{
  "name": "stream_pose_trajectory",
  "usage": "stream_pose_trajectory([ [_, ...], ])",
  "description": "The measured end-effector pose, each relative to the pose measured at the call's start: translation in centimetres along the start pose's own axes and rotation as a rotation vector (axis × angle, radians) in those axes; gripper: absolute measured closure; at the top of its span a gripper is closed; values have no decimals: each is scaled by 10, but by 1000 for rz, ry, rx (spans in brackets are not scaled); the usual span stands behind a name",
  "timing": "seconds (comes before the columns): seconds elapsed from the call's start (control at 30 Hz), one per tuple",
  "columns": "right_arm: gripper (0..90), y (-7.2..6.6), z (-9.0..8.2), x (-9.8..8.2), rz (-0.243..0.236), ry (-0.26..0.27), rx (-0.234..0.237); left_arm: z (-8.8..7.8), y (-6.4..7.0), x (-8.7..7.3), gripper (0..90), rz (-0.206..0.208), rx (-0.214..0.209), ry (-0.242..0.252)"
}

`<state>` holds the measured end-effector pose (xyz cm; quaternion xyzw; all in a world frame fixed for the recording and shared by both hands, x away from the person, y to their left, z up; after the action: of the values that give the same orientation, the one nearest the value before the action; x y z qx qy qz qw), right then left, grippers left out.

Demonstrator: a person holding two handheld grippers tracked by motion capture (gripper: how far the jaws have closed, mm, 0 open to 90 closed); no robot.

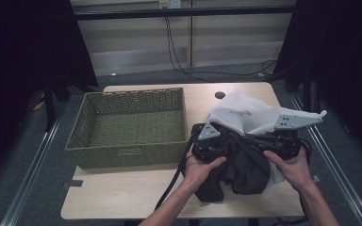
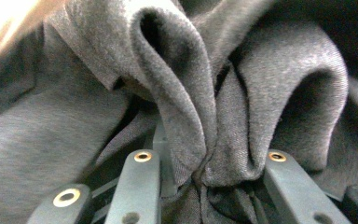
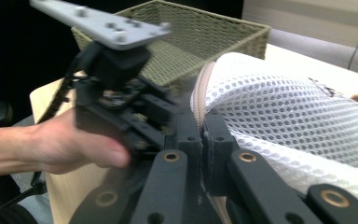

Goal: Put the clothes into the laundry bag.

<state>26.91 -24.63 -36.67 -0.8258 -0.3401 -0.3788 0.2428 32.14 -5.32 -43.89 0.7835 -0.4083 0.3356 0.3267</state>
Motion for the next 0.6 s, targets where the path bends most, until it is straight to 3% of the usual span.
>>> stream_pose_trajectory([
  [0.2,875,-18,-7,21,-55,54,65,-2,-6,16,700,-71,51,51],
  [0.33,875,-28,-15,24,-77,70,97,0,-12,22,695,-107,81,70],
  [0.37,875,-28,-16,22,-74,70,100,3,-13,21,692,-108,85,62],
  [0.43,875,-24,-14,13,-54,52,98,9,-15,16,682,-70,107,29],
  [0.5,875,-16,-10,-1,-18,37,101,16,-18,8,653,-68,83,13],
  [0.6,875,-7,-3,-24,21,9,84,19,-17,-1,585,-31,89,-12],
])
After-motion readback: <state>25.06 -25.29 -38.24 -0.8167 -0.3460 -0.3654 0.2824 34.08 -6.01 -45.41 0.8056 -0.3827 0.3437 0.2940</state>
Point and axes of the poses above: each handheld gripper's, and its own axes: z roughly forward along the jaws, x roughly out of its top, y roughly to its right, the point moved 2 cm from there along z, roughly forward along the jaws, and after that the axes turned 12 degrees about -y, right-handed, at the moved point
